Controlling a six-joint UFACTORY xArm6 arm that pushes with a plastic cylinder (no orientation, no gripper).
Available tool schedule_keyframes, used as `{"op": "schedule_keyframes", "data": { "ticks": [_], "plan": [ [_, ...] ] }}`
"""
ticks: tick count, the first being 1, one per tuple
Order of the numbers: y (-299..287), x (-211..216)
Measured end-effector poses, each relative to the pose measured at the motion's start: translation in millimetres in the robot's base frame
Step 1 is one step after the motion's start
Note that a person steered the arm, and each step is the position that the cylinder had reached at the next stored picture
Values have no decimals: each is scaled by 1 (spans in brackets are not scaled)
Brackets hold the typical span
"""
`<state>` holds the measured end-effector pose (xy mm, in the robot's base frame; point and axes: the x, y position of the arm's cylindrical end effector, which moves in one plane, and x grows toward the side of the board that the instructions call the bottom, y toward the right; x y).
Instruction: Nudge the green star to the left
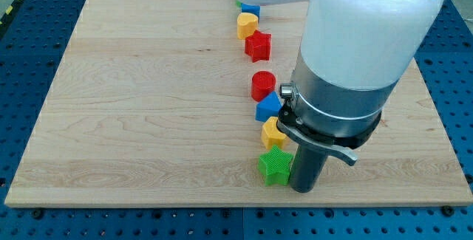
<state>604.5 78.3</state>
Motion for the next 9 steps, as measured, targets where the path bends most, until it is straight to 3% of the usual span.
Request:
{"op": "schedule_keyframes", "data": {
  "ticks": [2, 7, 9],
  "plan": [
    [39, -2],
    [-3, -7],
    [9, -17]
  ]
}}
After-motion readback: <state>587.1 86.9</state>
